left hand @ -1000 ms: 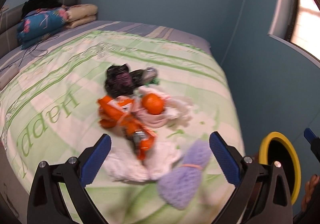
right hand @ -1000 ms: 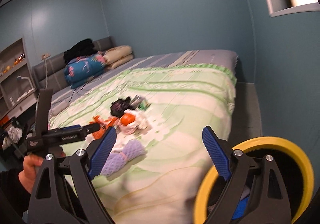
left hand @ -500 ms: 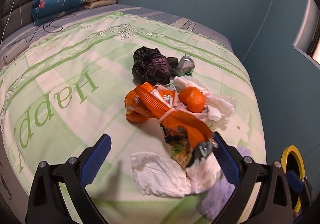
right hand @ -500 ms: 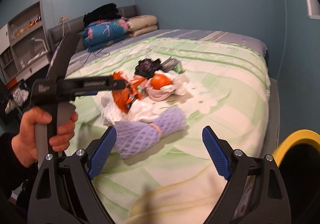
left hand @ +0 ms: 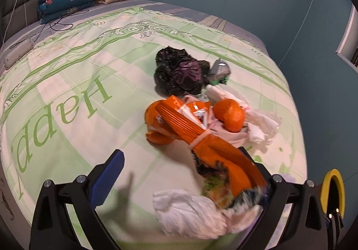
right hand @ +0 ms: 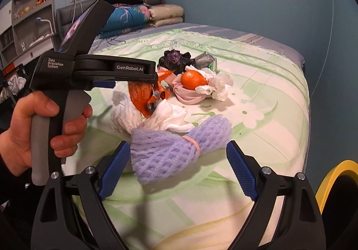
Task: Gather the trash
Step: 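Grasp the orange snack bag with the left tool while the right tool grasps the lavender foam net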
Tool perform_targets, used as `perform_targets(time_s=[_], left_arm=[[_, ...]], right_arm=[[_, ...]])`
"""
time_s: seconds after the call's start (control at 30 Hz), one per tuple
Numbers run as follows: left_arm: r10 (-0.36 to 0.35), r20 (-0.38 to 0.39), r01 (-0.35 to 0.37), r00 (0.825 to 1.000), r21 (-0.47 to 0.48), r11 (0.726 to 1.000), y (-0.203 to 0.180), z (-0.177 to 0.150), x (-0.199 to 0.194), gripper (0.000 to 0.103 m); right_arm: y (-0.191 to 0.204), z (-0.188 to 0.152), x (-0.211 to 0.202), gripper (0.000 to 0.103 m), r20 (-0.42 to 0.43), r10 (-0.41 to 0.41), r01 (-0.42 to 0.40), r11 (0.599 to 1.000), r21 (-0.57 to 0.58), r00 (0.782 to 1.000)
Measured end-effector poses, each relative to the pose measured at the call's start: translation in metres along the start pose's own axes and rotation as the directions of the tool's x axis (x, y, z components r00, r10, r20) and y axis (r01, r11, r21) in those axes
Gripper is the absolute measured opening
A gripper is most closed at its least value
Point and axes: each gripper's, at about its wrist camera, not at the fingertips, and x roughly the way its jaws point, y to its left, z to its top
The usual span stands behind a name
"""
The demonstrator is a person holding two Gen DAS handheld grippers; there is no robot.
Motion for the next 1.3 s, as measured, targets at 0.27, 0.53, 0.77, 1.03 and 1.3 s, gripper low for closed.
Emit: perform_targets(time_s=[0.27,0.53,0.77,1.03,1.3], left_arm=[[-0.011,-0.015,0.011,1.0,-0.046,0.999,0.013,0.007,0.012,0.089],[-0.053,-0.046,0.05,0.998,-0.08,0.996,0.027,0.008,0.025,0.062],[-0.09,-0.07,0.083,0.993,-0.098,0.992,0.03,0.007,0.032,0.031],[-0.136,-0.058,0.129,0.989,-0.115,0.985,0.033,0.01,0.028,0.015],[-0.143,-0.027,0.136,0.989,-0.165,0.977,0.048,0.014,0.017,0.015]], right_arm=[[-0.002,-0.001,0.022,0.079,-0.074,-0.013,0.015,1.0,0.021,0.997],[-0.007,-0.003,0.037,0.065,-0.135,0.003,0.005,0.998,0.061,0.991],[-0.007,-0.003,0.04,0.051,-0.156,0.032,-0.018,0.996,0.087,0.987],[-0.016,0.001,0.043,0.025,-0.175,0.062,-0.039,0.99,0.134,0.983],[-0.021,0.002,0.033,0.019,-0.152,0.057,-0.033,0.987,0.154,0.987]])
